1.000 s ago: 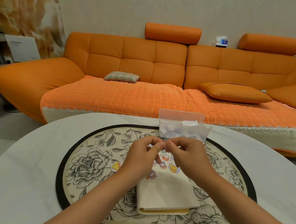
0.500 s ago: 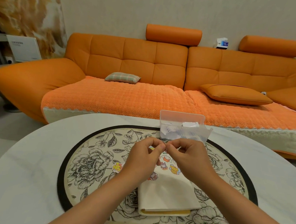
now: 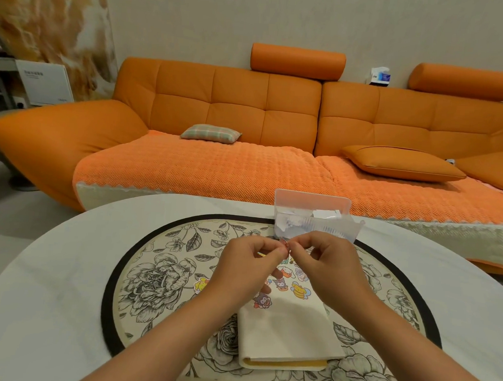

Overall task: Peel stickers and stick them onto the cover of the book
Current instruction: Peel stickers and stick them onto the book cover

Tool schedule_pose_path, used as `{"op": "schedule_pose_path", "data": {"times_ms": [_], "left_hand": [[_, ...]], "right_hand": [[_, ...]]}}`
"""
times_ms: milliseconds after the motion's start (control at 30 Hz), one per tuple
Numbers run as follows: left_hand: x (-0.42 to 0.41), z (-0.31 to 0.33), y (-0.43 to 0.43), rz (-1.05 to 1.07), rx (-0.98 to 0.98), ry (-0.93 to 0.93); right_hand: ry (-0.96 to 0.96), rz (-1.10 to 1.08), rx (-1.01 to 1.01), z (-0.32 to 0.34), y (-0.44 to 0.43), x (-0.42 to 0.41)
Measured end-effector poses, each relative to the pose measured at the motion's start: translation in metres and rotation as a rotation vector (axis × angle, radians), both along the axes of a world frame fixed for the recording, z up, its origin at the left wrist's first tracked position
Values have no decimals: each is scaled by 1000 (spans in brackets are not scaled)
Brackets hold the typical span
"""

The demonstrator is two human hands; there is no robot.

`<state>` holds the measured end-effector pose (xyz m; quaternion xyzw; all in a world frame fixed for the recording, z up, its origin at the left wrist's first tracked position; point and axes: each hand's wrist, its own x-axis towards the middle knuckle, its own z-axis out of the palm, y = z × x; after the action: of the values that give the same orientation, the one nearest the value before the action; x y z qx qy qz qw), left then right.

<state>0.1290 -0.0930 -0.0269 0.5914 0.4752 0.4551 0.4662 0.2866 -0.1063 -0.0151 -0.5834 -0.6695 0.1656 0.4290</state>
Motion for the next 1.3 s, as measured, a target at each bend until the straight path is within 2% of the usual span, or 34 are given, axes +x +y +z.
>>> {"op": "schedule_pose_path", "data": {"times_ms": [133,233,367,467,767,800,900,967,1100,1300], "left_hand": [[1,-1,-1,6,-9,15],[2,-2,-1,13,-61,-36],[3,-3,1,2,-84,-77],[0,-6,3,-15,-10,-21],[-7,-4,6,-105,129,8],[-7,-4,6,-98,159,41],[-12,-7,13,-1,314,308],[-14,-5,15,6,312,306],[-13,-3,14,-72,149,178],[-8,-3,6,-76,127,163]], "right_hand": [[-162,32,72,0,-1,2],[-176,42,70,0,-1,3],[-79,57,-40,0,2,2],[2,83,-111,3,4,5],[183,144,-166,7,2,10],[217,149,-182,7,1,10],[284,152,-226,9,2,10],[298,150,-255,10,1,9],[222,125,-213,11,-2,6],[-174,9,84,5,-6,6]]}}
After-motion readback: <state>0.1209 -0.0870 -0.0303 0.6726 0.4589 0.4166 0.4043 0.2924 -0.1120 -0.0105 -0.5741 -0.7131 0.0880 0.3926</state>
